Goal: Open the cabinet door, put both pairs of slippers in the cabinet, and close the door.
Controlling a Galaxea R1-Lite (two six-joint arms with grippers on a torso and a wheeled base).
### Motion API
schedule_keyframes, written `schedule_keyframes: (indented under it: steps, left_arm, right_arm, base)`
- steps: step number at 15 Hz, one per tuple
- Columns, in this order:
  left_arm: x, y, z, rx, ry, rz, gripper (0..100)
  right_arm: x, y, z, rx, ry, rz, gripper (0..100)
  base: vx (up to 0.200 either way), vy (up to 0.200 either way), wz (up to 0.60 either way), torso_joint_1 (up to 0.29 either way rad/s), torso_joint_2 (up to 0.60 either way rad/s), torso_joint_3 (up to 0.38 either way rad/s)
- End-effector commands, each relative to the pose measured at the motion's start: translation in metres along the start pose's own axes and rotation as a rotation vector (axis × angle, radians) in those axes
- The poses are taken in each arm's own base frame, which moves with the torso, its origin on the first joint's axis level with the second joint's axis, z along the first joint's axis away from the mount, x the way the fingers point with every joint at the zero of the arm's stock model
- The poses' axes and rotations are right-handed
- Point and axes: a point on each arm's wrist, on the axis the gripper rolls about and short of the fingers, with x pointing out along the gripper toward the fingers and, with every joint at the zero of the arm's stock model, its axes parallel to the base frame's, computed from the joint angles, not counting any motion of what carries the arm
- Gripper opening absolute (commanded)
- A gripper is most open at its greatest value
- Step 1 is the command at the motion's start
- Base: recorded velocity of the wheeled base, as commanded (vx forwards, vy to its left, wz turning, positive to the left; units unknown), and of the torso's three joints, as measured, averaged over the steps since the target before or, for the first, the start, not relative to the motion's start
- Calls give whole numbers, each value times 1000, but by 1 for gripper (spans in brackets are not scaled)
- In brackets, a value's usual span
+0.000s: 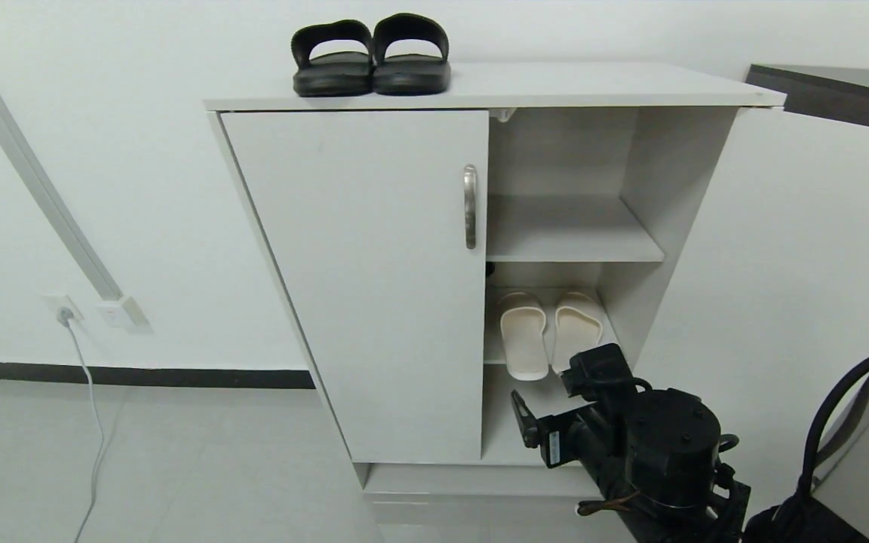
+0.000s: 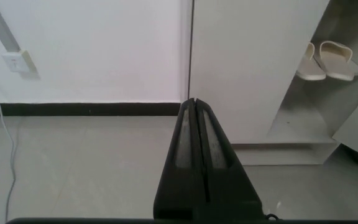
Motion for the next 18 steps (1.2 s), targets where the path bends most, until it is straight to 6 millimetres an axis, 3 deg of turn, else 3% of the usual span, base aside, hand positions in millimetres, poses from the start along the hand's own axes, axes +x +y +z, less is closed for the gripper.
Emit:
schedule_keyframes:
  steps: [1,10,18]
  left_arm:
    - [0,0,0,0,0,0,0]
    - [0,0,0,-2,-1,2,0]
    - [0,0,0,-6,0,3,0]
  right_arm:
    - [0,1,-2,-4,7,1,100]
    - [-2,3,-4,-4,4,26,100]
    - [-2,5,-5,-2,0,30,100]
  base:
    - [0,200,0,2,7,7]
    - [0,200,0,3,3,4]
    - [0,0,0,0,0,0]
